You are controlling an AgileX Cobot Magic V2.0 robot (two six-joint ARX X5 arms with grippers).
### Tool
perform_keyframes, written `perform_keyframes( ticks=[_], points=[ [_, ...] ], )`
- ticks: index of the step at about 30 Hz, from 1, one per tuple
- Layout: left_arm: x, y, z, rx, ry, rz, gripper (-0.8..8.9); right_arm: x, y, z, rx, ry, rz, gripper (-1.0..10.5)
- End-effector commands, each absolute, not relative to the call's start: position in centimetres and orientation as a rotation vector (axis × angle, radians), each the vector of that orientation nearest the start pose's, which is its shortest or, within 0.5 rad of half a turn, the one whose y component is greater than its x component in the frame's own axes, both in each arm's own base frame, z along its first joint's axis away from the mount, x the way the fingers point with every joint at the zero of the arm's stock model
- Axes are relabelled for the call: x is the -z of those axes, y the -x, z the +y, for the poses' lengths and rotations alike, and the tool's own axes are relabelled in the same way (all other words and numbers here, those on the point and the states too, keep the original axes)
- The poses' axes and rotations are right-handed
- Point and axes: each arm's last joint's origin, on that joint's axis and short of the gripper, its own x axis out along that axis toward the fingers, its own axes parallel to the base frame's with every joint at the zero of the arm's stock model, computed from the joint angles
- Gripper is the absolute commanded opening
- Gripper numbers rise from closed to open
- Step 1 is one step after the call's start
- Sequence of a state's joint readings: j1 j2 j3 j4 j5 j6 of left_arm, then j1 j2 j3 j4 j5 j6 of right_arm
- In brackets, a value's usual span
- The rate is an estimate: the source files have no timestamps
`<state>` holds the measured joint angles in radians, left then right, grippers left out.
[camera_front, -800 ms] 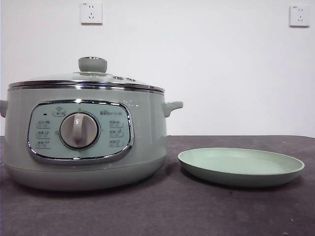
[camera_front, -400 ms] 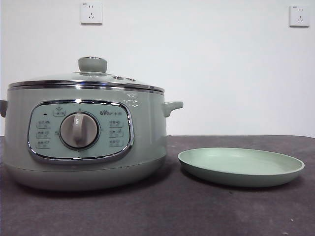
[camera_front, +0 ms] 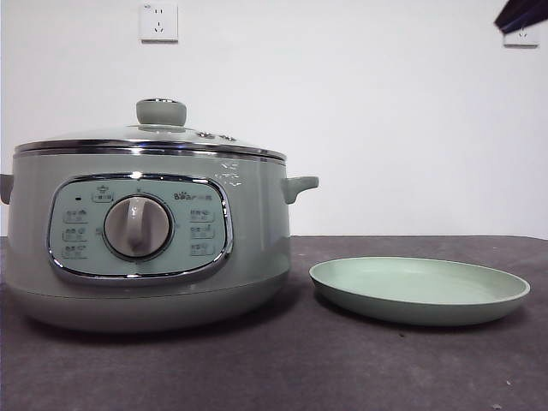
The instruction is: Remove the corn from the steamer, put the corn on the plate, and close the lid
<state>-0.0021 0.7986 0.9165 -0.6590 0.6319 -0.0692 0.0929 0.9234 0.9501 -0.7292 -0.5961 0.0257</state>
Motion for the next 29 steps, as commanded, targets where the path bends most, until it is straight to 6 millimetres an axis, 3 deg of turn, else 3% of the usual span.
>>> perform_keyframes(
  ticks=[1,3,9,23,29],
  points=[
    [-33.5,-15.6,-1.7,0.606,0.21,0.547,3.38,-31.9,-17.7,3.3,-0.658,-0.178,0.711,3.6],
    [-33.4,-16.1,-1.7,0.603,0.214,0.553,4.42,-31.7,-17.9,3.3,-0.654,-0.188,0.725,4.6],
    [-33.3,-18.0,-2.6,0.634,0.225,0.534,4.4,-31.7,-18.2,3.3,-0.652,-0.192,0.717,4.7],
    [-30.9,-21.7,-8.8,0.575,0.074,0.577,4.36,-31.9,-18.4,3.3,-0.646,-0.208,0.698,4.7],
    [-30.1,-22.8,-10.5,0.526,0.023,0.558,4.36,-31.9,-18.4,3.3,-0.646,-0.209,0.698,4.7]
  ],
)
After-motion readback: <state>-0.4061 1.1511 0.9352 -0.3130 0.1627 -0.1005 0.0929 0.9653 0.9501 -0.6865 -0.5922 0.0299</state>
